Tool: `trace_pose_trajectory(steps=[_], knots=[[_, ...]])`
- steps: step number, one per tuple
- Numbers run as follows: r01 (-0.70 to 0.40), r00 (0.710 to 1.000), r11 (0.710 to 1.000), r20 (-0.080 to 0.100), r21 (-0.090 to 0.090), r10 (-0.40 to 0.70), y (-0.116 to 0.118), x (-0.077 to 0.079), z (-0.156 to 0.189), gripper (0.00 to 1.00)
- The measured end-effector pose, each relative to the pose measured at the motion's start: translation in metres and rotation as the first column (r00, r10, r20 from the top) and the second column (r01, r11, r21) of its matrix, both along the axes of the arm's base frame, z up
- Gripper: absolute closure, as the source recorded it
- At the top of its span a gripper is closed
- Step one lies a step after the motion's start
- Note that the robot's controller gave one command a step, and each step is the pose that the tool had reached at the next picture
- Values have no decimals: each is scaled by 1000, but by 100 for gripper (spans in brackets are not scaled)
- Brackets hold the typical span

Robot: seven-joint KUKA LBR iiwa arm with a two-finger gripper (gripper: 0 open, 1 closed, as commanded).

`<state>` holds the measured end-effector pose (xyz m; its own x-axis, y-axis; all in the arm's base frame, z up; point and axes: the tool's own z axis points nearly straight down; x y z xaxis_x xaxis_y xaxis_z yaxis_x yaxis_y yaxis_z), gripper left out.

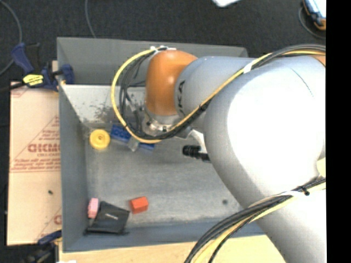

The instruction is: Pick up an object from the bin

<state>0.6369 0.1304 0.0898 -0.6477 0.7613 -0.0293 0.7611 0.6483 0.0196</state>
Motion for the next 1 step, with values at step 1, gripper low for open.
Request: trace_pose_trajectory(steps=[1], knots=[[312,950,950,20,28,-313,-17,-11,-9,100]])
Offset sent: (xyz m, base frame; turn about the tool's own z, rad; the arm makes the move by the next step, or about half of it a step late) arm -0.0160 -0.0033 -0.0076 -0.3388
